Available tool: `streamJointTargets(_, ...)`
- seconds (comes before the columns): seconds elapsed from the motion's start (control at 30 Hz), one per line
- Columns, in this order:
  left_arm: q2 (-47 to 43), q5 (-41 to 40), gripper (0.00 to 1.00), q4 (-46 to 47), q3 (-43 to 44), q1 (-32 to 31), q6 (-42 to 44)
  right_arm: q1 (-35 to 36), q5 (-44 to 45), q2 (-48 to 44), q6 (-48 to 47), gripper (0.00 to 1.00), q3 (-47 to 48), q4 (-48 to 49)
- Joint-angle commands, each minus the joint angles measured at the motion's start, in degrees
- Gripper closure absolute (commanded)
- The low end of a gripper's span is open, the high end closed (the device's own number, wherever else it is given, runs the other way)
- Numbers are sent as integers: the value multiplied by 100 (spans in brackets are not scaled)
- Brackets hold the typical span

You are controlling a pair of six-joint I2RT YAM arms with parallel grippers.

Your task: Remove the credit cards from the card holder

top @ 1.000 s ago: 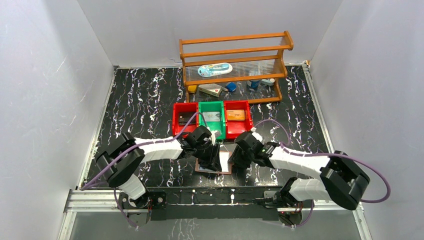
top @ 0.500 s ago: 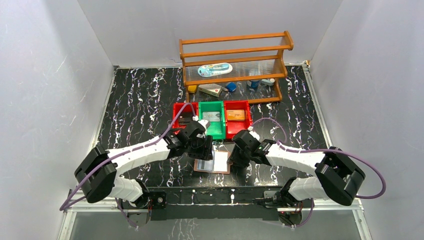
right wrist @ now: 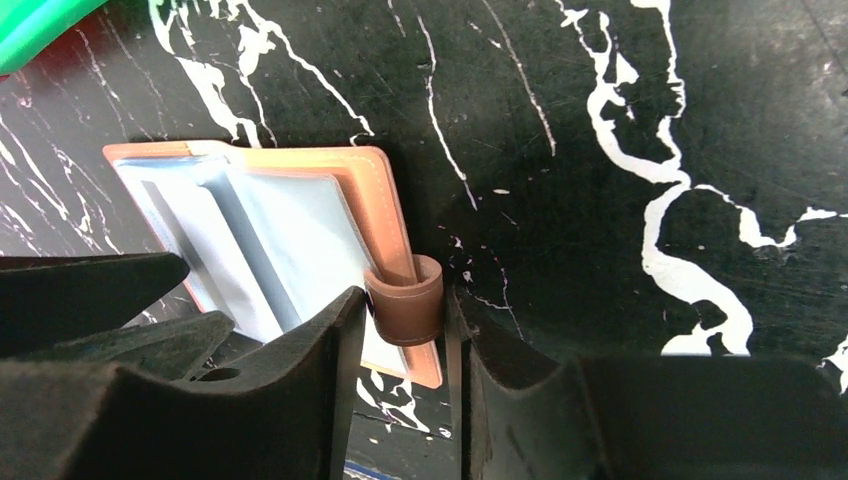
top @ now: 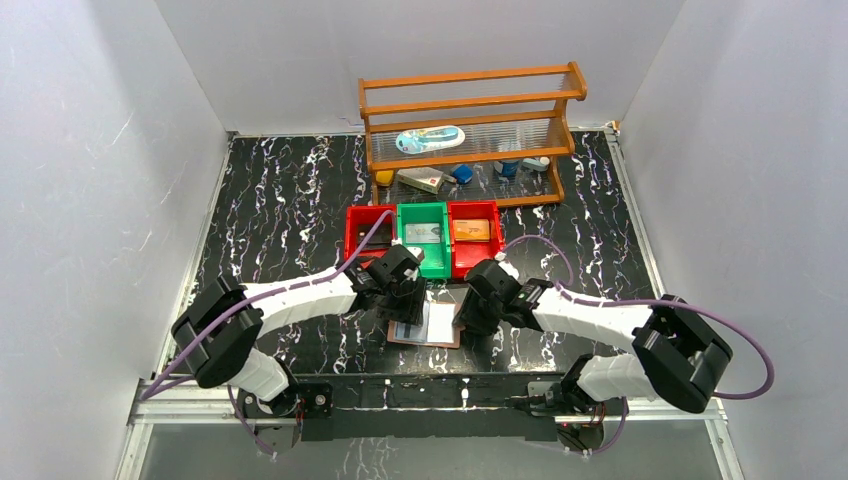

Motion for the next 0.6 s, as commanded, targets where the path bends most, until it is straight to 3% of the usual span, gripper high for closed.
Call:
streamJointTargets(0.0, 207, -162, 53, -236, 2, -16, 28, -17, -29, -258, -138, 55, 330, 14)
streamJointTargets(0.3, 130, -135, 55, -203, -253, -10, -97, -17, -332, -494, -471, 48, 869, 109)
streamJointTargets(0.57, 178, -72, 55, -182, -158, -10, -46, -16, -418, -439, -526, 48, 1271, -25)
